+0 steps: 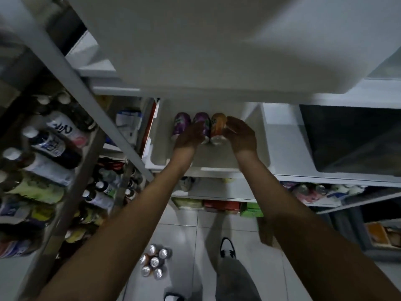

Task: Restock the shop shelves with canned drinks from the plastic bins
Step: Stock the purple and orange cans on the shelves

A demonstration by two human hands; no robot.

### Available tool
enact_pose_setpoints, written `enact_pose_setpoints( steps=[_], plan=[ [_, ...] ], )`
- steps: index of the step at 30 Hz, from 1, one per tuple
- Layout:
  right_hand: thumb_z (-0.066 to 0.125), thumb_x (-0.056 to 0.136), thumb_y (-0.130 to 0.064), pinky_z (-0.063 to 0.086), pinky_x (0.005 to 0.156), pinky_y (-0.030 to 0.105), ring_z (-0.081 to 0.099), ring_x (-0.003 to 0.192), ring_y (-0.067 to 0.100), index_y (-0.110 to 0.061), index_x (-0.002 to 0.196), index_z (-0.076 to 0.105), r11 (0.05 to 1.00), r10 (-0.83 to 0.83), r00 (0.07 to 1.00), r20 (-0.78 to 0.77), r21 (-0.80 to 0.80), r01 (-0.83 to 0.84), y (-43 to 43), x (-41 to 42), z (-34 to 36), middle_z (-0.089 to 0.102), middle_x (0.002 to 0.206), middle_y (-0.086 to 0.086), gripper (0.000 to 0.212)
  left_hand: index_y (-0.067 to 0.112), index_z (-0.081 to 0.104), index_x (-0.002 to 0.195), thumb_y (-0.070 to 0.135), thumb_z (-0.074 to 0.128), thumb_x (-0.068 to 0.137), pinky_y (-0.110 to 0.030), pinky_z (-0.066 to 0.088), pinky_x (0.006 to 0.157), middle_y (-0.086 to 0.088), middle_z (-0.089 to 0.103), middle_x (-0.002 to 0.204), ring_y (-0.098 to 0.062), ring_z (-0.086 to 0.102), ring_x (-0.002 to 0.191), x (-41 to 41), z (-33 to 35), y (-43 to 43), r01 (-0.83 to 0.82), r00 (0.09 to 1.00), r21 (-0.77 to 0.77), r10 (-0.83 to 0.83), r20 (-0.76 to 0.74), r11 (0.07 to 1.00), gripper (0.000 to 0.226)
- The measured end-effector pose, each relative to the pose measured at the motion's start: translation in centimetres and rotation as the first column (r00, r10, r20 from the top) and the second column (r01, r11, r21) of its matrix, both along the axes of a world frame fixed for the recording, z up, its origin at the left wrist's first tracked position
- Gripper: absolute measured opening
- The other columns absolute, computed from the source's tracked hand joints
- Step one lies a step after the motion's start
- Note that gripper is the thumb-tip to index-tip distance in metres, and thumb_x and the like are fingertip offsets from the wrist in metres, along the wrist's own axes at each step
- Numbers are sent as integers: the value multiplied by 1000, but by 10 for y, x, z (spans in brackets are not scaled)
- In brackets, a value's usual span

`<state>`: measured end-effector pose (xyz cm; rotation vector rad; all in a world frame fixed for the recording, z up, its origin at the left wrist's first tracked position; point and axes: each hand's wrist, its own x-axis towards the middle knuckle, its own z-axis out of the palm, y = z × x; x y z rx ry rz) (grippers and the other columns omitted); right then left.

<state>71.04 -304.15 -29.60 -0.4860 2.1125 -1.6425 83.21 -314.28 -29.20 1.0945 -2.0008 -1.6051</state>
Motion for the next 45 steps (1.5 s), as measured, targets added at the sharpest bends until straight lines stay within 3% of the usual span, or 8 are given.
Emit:
enact_pose_setpoints(
  steps=[8, 12, 20, 24, 27, 29, 32, 45],
  plan=[
    [76, 85, -18, 45, 104, 42, 58, 124, 34, -10, 132, 61, 962, 79, 996, -42, 263, -65, -36, -19, -35, 62, 134, 16, 50, 8, 60, 133, 25, 68, 77, -51, 43, 112, -16, 60, 140, -31, 57, 129, 13, -9, 9, -114, 966, 98, 133, -220, 989, 59],
    [77, 84, -25, 48, 100, 36, 59, 121, 28, -16, 137, 56, 943, 58, 998, -21, 329, -48, -49, -25, -52, 63, 133, 9, 57, 4, 59, 137, -2, 61, 92, -43, 42, 114, -11, 59, 143, -21, 56, 129, 23, -6, 5, -126, 969, 91, 142, -204, 988, 45],
    [83, 80, -28, 46, 105, 39, 56, 125, 34, -5, 138, 54, 915, 65, 997, -48, 402, -41, -62, -33, -57, 58, 138, 16, 70, 16, 63, 131, -2, 63, 91, -18, 48, 101, 9, 64, 120, 2, 60, 106, 36, 6, 8, -158, 941, 165, 199, -273, 974, 44],
    [94, 62, -26, 55, 97, 37, 66, 113, 26, -6, 137, 58, 947, -35, 986, 160, 321, -19, -49, -36, -44, 64, 130, 11, 85, 18, 60, 130, -7, 59, 92, -11, 46, 97, 2, 63, 126, -8, 58, 115, 42, 13, 9, -129, 937, 149, 170, -304, 980, 46],
    [85, 73, -20, 56, 61, 18, 72, 76, 9, -2, 113, 71, 972, 40, 965, 260, 213, -97, -26, -30, -27, 73, 104, 12, 46, 11, 60, 135, -4, 58, 93, -10, 45, 96, 0, 63, 131, -9, 58, 118, 46, 16, 13, -95, 951, 87, 116, -287, 992, 44],
    [77, 82, -10, 53, 54, 16, 70, 76, 14, 2, 112, 70, 987, 54, 955, 292, 129, -95, -13, -21, -12, 71, 100, 13, 33, 13, 61, 135, 0, 60, 94, -14, 45, 100, 1, 63, 133, -11, 58, 122, 48, 22, 17, -73, 958, 64, 88, -274, 995, 43],
    [80, 78, -6, 59, 66, 25, 72, 91, 23, 0, 132, 61, 996, 7, 909, 418, -79, 29, 5, -9, 16, 70, 118, 17, 57, 23, 63, 128, 6, 63, 91, -26, 45, 104, 7, 65, 124, -13, 58, 120, 52, 34, 27, -44, 958, 75, 64, -279, 996, 41],
    [69, 91, -10, 56, 98, 45, 69, 111, 32, -10, 136, 56, 881, 228, 894, 384, -472, -22, 97, 89, 104, 71, 122, 17, 47, 11, 56, 139, 13, 61, 99, -31, 59, 90, -7, 65, 130, -25, 65, 118, 68, 83, 65, 108, 918, 172, -32, -395, 979, 40]
  ],
)
